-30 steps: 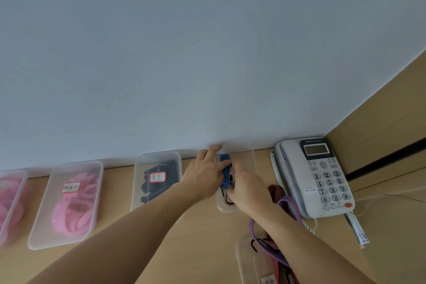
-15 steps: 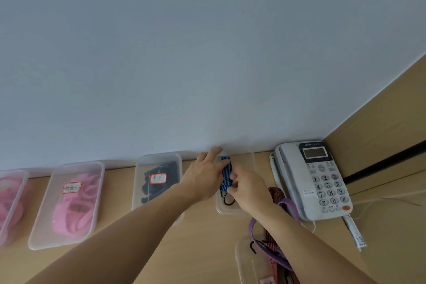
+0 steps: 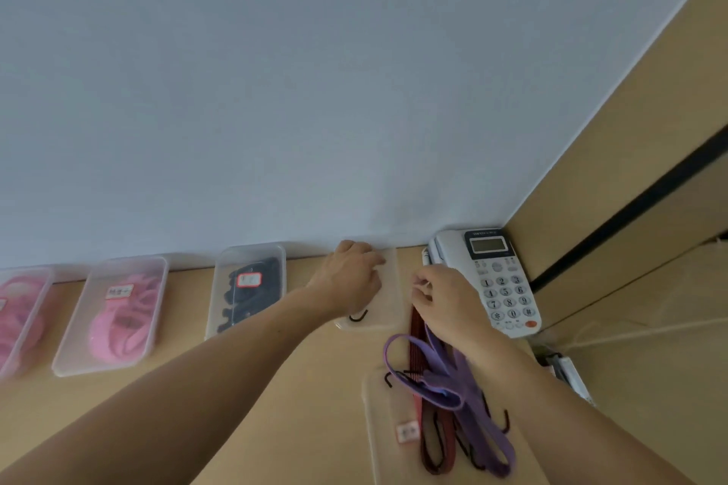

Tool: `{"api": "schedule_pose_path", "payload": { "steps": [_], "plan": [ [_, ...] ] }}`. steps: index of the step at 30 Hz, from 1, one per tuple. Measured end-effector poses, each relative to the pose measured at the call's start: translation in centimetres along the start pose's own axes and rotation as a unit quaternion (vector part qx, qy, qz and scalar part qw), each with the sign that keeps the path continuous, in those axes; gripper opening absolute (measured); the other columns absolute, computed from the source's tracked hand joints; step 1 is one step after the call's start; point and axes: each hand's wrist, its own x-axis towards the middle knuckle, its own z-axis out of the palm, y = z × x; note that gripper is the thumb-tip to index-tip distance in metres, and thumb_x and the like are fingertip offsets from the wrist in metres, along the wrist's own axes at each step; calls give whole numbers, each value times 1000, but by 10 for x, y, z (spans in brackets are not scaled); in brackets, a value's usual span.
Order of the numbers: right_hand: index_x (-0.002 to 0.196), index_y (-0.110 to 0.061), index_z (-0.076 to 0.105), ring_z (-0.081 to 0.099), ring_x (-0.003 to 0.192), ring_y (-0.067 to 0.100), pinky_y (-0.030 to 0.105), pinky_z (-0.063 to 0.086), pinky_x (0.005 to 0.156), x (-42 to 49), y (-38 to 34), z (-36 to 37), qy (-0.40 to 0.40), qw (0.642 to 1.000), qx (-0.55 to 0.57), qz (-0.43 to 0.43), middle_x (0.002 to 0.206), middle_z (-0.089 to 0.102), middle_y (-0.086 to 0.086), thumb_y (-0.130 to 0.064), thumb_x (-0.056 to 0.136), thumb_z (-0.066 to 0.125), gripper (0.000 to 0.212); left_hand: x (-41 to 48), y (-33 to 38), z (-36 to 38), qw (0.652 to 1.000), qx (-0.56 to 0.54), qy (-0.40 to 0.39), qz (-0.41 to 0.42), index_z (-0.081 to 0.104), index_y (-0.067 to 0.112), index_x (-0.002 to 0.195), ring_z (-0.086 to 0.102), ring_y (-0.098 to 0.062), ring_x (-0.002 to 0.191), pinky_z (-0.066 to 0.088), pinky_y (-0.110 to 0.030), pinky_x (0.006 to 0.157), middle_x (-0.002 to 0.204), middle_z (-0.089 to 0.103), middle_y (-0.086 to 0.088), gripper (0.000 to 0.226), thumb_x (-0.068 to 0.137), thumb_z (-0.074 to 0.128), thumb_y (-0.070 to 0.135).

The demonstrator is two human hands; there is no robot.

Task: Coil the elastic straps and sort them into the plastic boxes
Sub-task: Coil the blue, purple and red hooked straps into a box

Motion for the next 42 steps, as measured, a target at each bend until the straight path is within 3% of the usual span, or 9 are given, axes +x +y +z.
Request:
{"api": "schedule_pose_path", "payload": {
  "steps": [5,10,17,22,25,30,33,38,42],
  "plan": [
    [94,-25,70,61,83,9,26,48,75,-45,27,-17,-88,996,10,-8,90,67,-11,-27,87,62,10,-34,46,18,997,-59,-25,-34,60,17,132,46,-21,130,36,-35,110,138,57,-3,38,98,45,21],
    [106,-26,66,61,93,16,33,50,80,-81,44,-14,-191,977,-70,-69,102,64,-6,-43,84,64,28,-62,80,36,991,-101,-10,-93,60,16,132,50,-16,130,36,-30,108,139,58,-1,37,98,48,18],
    [109,-15,60,64,99,29,35,49,75,-95,48,-3,-181,969,-156,-66,109,64,7,-29,89,54,26,-96,109,46,980,-125,5,-154,59,13,133,53,-18,125,39,-27,102,136,60,-5,38,97,49,15],
    [94,-27,56,60,87,14,28,44,72,-92,37,-30,-76,995,62,2,90,60,-12,-31,83,67,16,-103,115,30,975,-132,32,-175,56,16,136,51,-17,126,38,-25,101,138,57,-2,39,98,52,20],
    [89,-36,55,61,84,4,21,45,72,-85,25,-55,-44,973,222,36,86,63,-18,-25,78,74,24,-97,122,7,975,-148,43,-159,55,17,137,55,-16,121,39,-23,98,135,59,-1,41,96,54,20],
    [89,-27,65,68,88,17,28,53,79,-78,1,-103,23,922,386,30,89,73,-2,-5,73,77,30,-85,138,-35,981,-173,27,-81,52,17,138,57,-13,120,38,-12,91,132,61,0,46,94,62,26],
    [98,-20,66,70,92,21,31,57,82,-79,-13,-134,47,880,472,2,95,75,10,2,75,76,33,-82,151,-65,974,-219,53,-33,57,17,134,62,-9,110,46,-18,90,123,66,2,40,94,62,21],
    [103,-23,67,68,79,19,27,57,66,-86,-28,-173,60,891,440,-95,89,74,-3,3,81,73,35,-85,167,-109,958,-278,53,52,62,20,124,66,-9,108,50,-23,96,117,70,4,35,91,62,11],
    [100,-37,66,60,65,7,23,53,67,-89,-29,-187,51,936,314,-148,80,69,-18,-7,81,74,37,-89,169,-125,971,-205,65,100,61,14,116,69,-13,98,49,-13,78,106,72,2,28,89,68,12]
  ]
}}
